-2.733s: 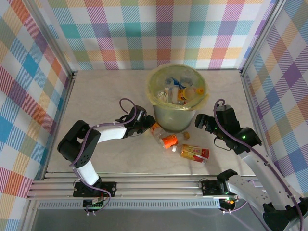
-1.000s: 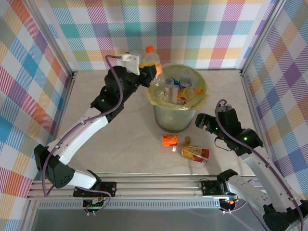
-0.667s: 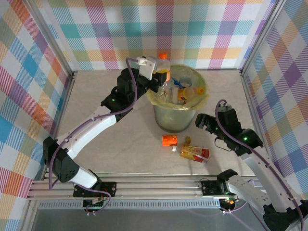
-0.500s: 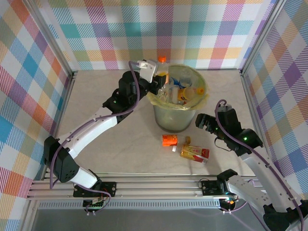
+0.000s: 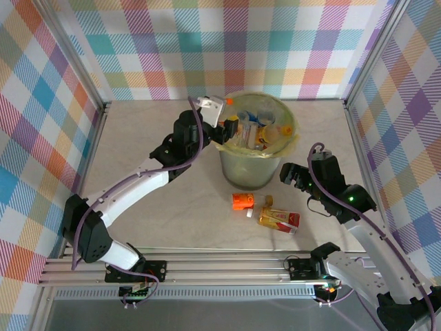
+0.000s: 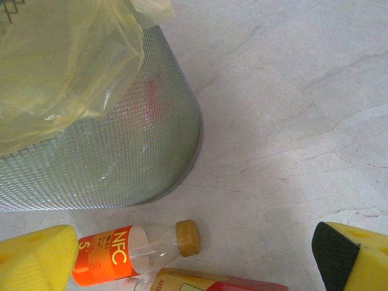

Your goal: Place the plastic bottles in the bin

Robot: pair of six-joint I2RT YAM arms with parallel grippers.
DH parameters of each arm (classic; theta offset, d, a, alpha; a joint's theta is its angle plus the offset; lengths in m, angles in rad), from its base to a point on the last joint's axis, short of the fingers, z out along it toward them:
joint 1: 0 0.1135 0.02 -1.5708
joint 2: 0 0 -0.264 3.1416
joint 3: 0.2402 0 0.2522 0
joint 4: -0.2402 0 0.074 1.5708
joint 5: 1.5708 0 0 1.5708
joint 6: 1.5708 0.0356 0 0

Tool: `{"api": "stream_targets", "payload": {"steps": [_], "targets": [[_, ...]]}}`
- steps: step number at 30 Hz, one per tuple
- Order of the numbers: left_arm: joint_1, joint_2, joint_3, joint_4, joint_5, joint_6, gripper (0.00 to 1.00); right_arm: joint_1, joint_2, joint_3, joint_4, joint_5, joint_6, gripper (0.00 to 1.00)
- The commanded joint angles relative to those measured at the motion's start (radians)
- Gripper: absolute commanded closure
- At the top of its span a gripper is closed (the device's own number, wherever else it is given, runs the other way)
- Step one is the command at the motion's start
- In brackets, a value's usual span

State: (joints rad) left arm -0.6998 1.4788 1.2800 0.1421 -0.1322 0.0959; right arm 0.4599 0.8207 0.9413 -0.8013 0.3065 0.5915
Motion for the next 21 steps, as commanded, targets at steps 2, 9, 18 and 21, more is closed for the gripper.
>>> {"api": "stream_targets", "payload": {"steps": [2,9,18,21], "targets": [[-0.006,-0.06,-0.023,0.044,0.0,-0.03,0.22,0.005,-0.013,-0.012,0.015,0.01,0.013,0.0],[-0.006,-0.083,-0.028,0.045,-0.001,-0.054,0.21,0.005,-0.009,-0.01,0.019,0.006,0.013,0.0],[0.007,-0.019,0.129,-0.076,-0.186,-0.119,0.28,0.005,0.01,0.013,0.01,0.0,0.006,0.0],[0.019,0.007,0.193,-0.151,-0.215,-0.167,0.28,0.005,0.011,0.017,0.004,0.002,0.004,0.0]]}}
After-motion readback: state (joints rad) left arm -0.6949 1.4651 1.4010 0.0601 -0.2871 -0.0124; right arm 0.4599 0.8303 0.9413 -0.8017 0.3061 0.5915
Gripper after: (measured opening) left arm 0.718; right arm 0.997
